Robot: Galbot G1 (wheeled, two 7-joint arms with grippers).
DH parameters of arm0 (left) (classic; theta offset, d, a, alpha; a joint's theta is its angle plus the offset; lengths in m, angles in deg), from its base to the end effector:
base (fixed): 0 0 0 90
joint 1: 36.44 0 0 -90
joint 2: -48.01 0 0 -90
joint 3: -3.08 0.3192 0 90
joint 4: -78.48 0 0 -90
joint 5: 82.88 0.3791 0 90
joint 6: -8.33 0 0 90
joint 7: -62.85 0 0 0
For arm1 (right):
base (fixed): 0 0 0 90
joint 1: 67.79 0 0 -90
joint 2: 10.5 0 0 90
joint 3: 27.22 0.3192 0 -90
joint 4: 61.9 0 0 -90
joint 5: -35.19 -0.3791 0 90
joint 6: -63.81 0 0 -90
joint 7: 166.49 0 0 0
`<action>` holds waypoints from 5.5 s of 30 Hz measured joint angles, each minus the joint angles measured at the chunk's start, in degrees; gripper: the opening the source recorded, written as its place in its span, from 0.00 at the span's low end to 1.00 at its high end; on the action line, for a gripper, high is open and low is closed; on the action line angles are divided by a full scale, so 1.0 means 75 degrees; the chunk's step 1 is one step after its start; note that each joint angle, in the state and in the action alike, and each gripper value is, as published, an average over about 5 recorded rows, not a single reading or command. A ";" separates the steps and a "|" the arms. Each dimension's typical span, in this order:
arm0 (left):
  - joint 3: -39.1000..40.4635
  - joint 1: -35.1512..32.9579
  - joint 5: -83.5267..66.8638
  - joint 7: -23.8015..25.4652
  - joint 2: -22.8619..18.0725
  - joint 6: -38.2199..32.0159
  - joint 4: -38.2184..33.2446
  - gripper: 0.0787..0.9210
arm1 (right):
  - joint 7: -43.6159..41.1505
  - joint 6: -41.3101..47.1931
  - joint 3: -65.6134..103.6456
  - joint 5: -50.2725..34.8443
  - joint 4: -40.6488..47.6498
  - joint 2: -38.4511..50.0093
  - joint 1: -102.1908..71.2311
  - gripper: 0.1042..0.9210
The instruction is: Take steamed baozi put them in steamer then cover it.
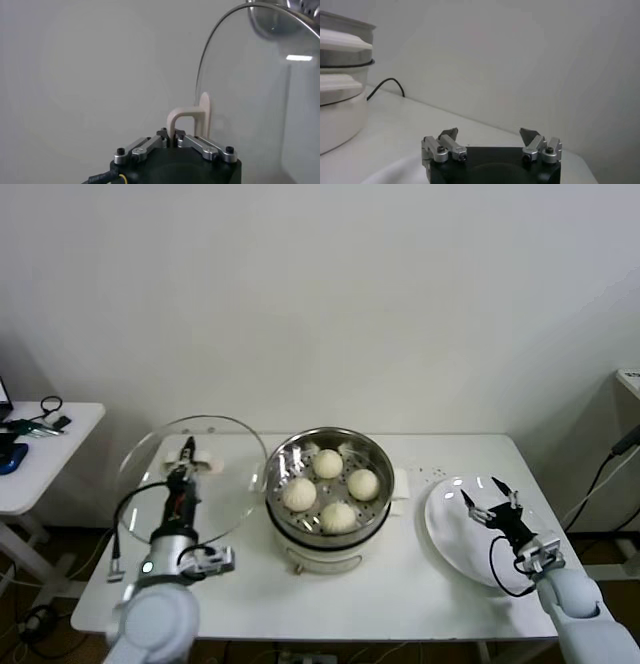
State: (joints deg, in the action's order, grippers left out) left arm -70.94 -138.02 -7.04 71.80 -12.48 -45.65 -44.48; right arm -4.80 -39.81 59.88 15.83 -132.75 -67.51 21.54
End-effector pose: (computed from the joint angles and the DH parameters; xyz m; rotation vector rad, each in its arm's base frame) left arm 0.2712 -0.0206 -0.1999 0.2781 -2.1447 -2.2321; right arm 0.3532 -0.2263 -0.3861 0.3689 -2.9610 0.3528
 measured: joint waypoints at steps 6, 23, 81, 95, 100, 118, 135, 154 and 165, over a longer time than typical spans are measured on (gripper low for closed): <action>0.0971 0.0891 0.0677 0.0918 -0.0511 0.0471 0.0222 0.08 | -0.0009 -0.0006 0.0004 0.0035 0.0100 -0.0025 0.0066 0.88; 0.2869 0.2323 0.1906 0.1688 -0.2300 0.0827 0.1396 0.08 | -0.0020 -0.0080 0.0211 0.0089 0.0203 -0.0044 -0.0011 0.88; 0.3312 0.2819 0.2088 0.1243 -0.3458 0.0819 0.3554 0.10 | -0.0143 -0.0237 0.0571 0.0174 0.0190 0.0003 -0.0218 0.88; 0.3356 0.2663 0.1844 0.1280 -0.3276 0.0821 0.3165 0.56 | -0.0179 -0.0106 0.0621 0.0141 0.0105 0.0012 -0.0262 0.88; 0.3389 0.2565 0.1685 0.1311 -0.3135 0.0819 0.2868 0.74 | -0.0166 0.0115 0.0668 0.0102 -0.0022 0.0044 -0.0299 0.88; 0.3107 0.1835 0.0838 0.0987 -0.2374 0.0827 0.1474 0.88 | -0.0098 0.0828 0.0802 0.0017 -0.0515 0.0070 -0.0475 0.88; 0.1288 0.0505 -0.2112 -0.0564 -0.1671 0.0773 -0.0004 0.88 | -0.0119 0.0839 0.0891 0.0104 -0.0734 -0.0095 -0.0634 0.88; -0.2291 -0.1486 -0.8626 -0.1757 -0.2207 -0.3129 0.0879 0.88 | -0.0106 0.0763 0.0978 0.0165 -0.1141 -0.0381 -0.0904 0.88; -0.2764 -0.1717 -1.0073 -0.1846 -0.2399 -0.4273 0.1763 0.88 | -0.0112 0.0700 0.1128 -0.0077 -0.1361 -0.0489 -0.1015 0.88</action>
State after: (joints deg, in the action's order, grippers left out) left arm -91.67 -150.90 -82.59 57.96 -30.48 -77.69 -31.25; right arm -5.64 -34.56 68.34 15.26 -142.96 -71.18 13.93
